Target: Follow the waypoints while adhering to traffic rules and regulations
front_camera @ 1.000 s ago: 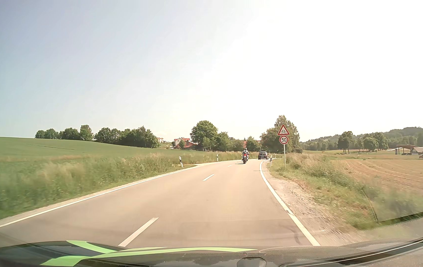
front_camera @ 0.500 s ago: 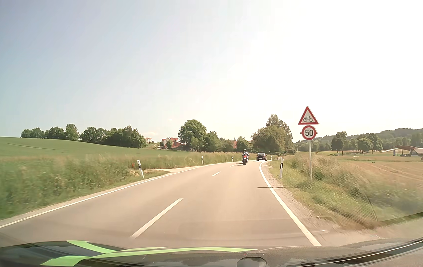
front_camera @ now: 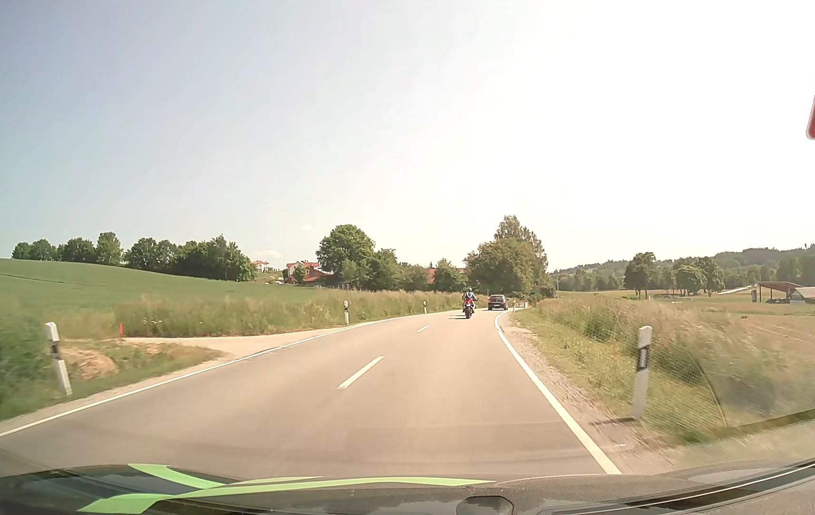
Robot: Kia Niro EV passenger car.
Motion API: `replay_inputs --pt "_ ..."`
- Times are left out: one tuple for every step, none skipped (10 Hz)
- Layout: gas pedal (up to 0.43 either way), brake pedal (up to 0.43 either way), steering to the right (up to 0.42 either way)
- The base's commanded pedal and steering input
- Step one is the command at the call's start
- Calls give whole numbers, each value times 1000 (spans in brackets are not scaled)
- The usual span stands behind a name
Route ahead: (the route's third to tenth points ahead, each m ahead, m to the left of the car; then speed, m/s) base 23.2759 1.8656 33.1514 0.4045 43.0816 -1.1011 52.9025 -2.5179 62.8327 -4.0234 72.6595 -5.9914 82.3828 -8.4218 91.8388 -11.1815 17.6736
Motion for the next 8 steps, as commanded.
replay_inputs --pt "0 49 21" --pt "0 122 21" --pt "0 152 20" --pt "0 159 20" --pt "0 165 19" --pt "0 165 18" --pt "0 171 18" --pt "0 177 16"
